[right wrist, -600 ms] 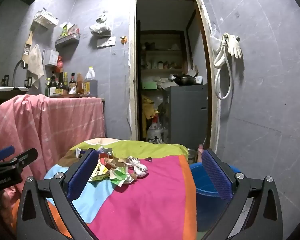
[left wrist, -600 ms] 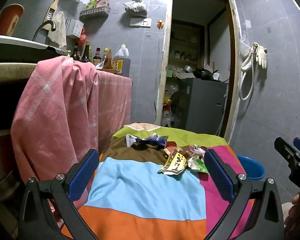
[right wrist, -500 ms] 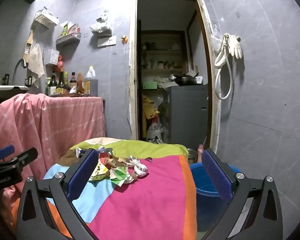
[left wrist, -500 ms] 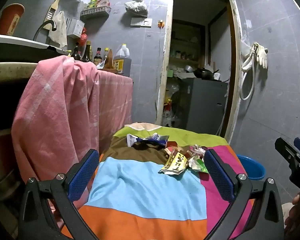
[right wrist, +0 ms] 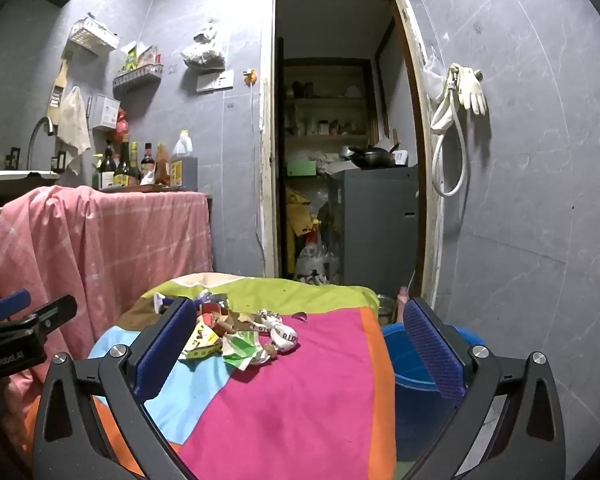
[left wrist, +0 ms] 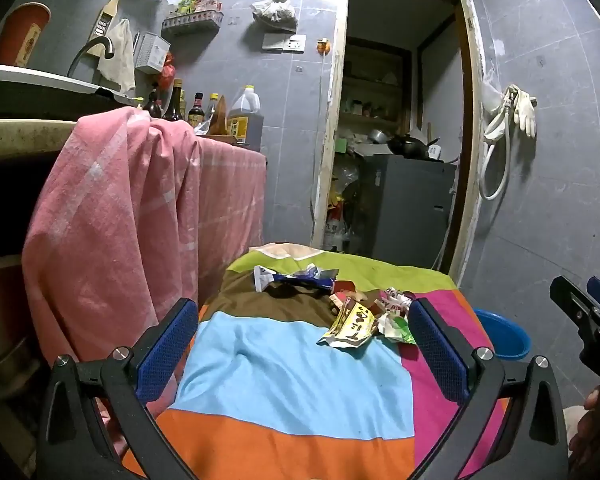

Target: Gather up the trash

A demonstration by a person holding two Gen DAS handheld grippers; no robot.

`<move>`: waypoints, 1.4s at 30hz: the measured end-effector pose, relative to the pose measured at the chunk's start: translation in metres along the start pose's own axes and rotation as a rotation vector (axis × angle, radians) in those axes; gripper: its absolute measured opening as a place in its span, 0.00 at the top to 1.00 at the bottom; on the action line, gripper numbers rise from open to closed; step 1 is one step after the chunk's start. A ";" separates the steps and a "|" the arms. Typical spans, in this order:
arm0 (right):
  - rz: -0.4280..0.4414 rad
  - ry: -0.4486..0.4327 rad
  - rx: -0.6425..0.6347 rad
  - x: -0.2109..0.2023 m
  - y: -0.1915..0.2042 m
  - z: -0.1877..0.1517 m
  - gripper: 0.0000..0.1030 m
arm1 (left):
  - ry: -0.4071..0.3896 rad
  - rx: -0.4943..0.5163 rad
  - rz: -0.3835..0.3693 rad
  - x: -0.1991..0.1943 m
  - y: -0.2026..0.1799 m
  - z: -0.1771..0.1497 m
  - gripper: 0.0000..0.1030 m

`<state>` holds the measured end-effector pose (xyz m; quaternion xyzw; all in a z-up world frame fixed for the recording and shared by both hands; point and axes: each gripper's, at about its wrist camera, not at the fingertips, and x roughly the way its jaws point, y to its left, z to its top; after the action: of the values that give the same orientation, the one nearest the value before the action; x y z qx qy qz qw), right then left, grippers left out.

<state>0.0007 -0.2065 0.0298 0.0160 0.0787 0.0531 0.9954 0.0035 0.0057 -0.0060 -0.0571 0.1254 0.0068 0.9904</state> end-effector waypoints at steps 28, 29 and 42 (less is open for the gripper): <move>0.002 0.001 0.004 0.000 0.000 0.001 0.00 | -0.001 -0.005 0.004 -0.003 0.000 0.001 0.01; 0.003 0.002 0.004 0.000 0.000 0.002 0.00 | -0.002 -0.006 0.005 -0.003 0.001 0.001 0.01; 0.003 0.002 0.003 0.000 0.000 0.002 0.00 | -0.002 -0.006 0.004 -0.003 0.001 0.001 0.01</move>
<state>0.0011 -0.2071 0.0319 0.0176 0.0800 0.0546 0.9951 0.0003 0.0073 -0.0045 -0.0596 0.1247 0.0092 0.9904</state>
